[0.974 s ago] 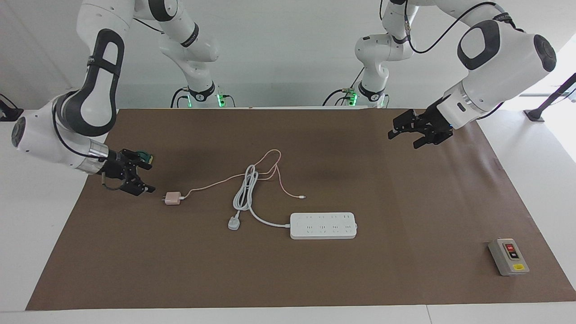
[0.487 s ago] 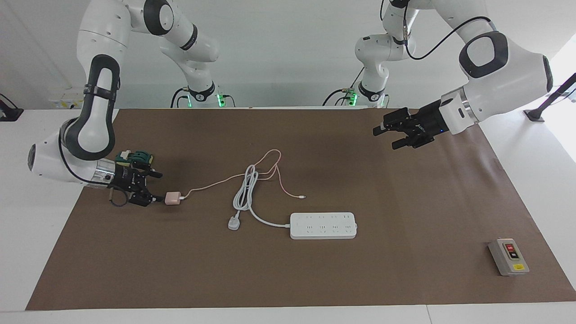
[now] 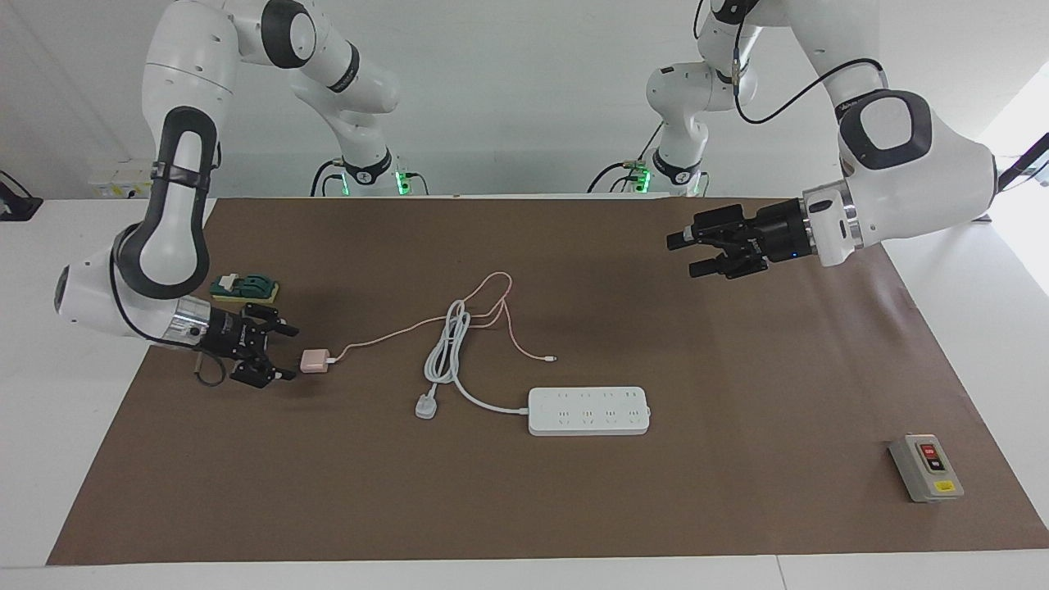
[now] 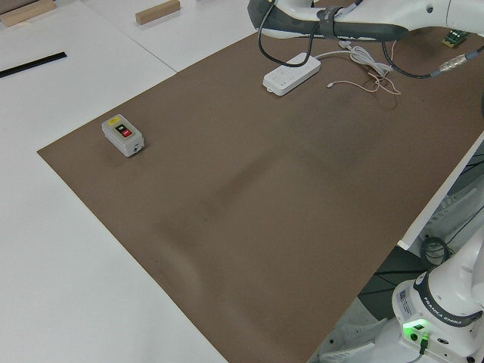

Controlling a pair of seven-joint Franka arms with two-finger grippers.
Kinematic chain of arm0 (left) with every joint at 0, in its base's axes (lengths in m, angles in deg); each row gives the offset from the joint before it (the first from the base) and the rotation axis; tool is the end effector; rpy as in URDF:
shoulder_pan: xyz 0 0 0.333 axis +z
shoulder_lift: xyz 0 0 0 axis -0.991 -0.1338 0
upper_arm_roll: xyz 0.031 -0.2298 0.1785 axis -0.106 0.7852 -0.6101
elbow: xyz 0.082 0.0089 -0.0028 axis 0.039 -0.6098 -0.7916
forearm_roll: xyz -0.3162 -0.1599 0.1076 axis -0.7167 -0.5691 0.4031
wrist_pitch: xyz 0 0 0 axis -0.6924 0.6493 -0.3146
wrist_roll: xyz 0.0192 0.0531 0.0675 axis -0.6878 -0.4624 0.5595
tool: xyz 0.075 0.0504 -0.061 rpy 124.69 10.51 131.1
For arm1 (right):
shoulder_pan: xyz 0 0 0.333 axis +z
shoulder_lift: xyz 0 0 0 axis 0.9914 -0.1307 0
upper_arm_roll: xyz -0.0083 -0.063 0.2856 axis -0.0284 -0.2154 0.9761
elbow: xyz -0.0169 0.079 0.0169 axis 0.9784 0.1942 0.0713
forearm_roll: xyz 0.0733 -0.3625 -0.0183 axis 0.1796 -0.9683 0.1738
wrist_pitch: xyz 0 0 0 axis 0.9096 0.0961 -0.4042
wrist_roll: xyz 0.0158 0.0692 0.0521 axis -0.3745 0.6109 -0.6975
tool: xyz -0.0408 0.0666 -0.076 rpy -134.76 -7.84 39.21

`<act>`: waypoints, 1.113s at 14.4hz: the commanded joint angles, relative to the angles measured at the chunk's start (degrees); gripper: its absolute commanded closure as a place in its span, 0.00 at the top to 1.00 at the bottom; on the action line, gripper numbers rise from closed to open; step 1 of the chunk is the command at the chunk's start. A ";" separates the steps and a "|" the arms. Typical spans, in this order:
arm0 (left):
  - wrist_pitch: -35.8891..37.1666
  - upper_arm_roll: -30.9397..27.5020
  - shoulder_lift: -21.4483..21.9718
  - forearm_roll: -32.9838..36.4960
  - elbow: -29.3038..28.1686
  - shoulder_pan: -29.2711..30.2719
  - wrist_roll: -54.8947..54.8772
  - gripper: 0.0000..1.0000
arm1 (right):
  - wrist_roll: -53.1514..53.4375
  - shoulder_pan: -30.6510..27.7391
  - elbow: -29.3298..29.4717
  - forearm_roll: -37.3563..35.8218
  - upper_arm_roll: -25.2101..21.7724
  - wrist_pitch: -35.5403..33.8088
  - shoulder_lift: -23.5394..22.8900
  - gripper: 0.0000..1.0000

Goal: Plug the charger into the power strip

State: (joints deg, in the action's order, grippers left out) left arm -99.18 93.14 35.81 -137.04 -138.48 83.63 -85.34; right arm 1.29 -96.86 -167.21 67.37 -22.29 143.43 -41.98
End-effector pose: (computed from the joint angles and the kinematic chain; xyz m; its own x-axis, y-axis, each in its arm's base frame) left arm 0.5935 -0.1311 0.5130 0.9744 -0.1472 -0.1697 0.0691 -0.5224 0.8499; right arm 0.5859 -0.1274 0.2650 0.1130 -0.7540 -0.6471 -0.9900 -0.1411 -0.0085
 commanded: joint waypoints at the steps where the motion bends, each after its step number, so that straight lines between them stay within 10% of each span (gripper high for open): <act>1: -0.75 0.37 -2.21 -3.84 1.04 0.35 -2.00 0.99 | 0.25 0.30 -0.55 1.80 0.22 1.30 -0.54 1.00; 9: -2.51 0.55 -8.18 -11.31 0.42 0.26 -13.77 0.98 | -3.97 0.48 -4.16 2.68 0.22 4.56 -0.45 0.97; 12: -2.69 0.55 -9.77 -13.87 -0.28 0.35 -16.16 0.95 | -4.06 0.48 -4.16 2.76 0.31 4.38 -0.36 0.68; 16: -8.39 0.90 -12.05 -17.47 -0.46 -1.40 -19.93 0.97 | -8.09 0.48 -4.42 3.03 0.40 4.38 -0.36 0.00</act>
State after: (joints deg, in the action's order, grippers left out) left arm -104.62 93.80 24.83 -152.18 -138.60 83.35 -102.56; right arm -3.03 -96.38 -170.09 68.96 -22.17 146.73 -42.33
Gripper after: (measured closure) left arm 0.035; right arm 0.529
